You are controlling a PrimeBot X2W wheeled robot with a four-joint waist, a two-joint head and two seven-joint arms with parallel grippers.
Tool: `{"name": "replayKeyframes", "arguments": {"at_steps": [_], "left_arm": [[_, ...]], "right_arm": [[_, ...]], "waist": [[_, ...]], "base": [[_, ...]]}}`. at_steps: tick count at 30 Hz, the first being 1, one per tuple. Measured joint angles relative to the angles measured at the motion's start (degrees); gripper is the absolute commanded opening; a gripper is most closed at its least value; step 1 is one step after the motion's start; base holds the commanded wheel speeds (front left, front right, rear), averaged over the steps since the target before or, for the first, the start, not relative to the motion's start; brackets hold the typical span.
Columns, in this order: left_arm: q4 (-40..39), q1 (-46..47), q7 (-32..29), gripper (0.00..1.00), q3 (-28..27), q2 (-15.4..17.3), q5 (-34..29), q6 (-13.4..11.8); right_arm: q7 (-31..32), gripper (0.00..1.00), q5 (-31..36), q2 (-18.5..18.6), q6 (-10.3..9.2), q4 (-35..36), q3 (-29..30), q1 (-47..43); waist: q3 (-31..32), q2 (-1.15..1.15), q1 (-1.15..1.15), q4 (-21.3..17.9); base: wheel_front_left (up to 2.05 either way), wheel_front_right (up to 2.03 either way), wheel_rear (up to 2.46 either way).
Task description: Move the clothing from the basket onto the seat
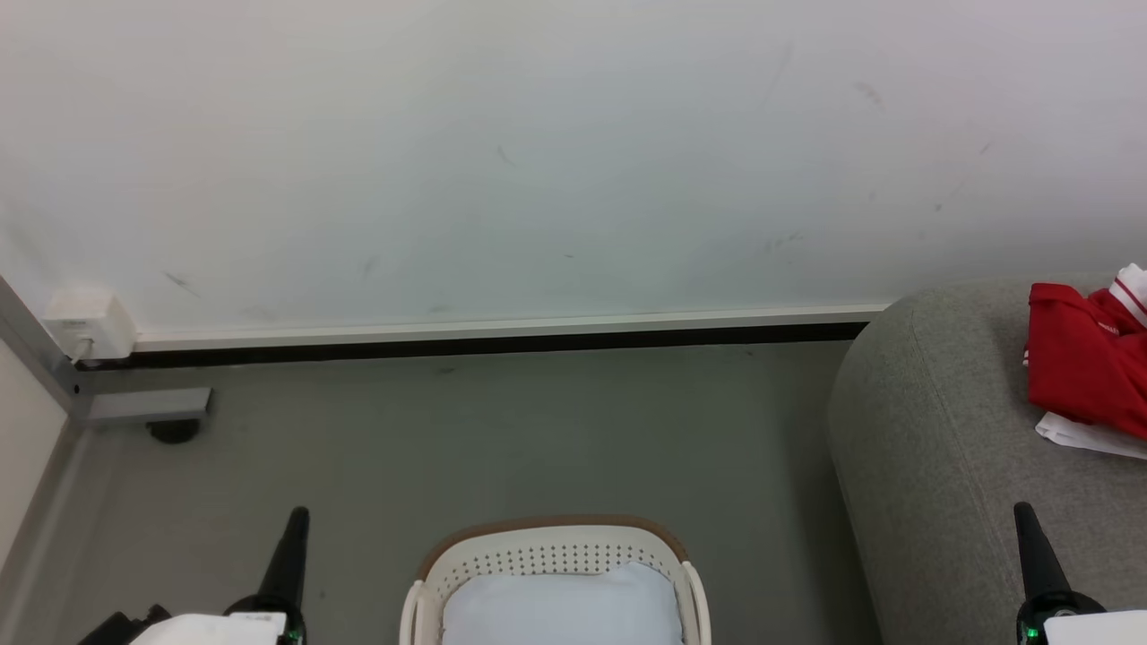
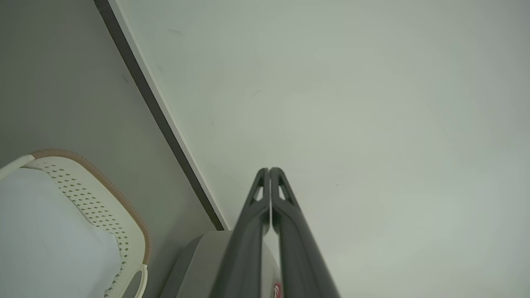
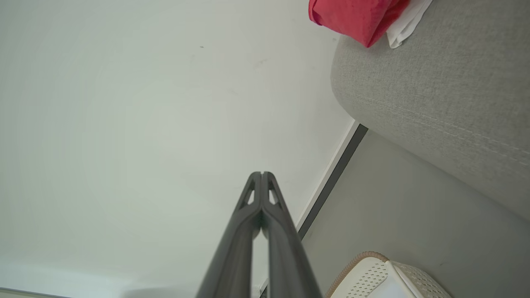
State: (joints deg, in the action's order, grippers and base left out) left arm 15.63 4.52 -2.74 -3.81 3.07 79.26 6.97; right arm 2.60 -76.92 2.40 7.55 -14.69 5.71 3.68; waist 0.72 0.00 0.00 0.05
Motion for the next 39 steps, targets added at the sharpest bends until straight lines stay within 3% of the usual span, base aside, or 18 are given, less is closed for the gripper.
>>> {"name": "replayKeyframes", "arguments": {"at_steps": [39], "left_arm": [[-1.5,1.5,-3.8,0.0,-2.7,-0.3,12.7,0.4]], "right_arm": [[4.0,0.0,-15.4,0.3,0.0,0.5,0.7,2.2]], "waist": [[-0.9,0.0,0.0,-0.1]], "base": [[0.0,0.0,0.0]]}}
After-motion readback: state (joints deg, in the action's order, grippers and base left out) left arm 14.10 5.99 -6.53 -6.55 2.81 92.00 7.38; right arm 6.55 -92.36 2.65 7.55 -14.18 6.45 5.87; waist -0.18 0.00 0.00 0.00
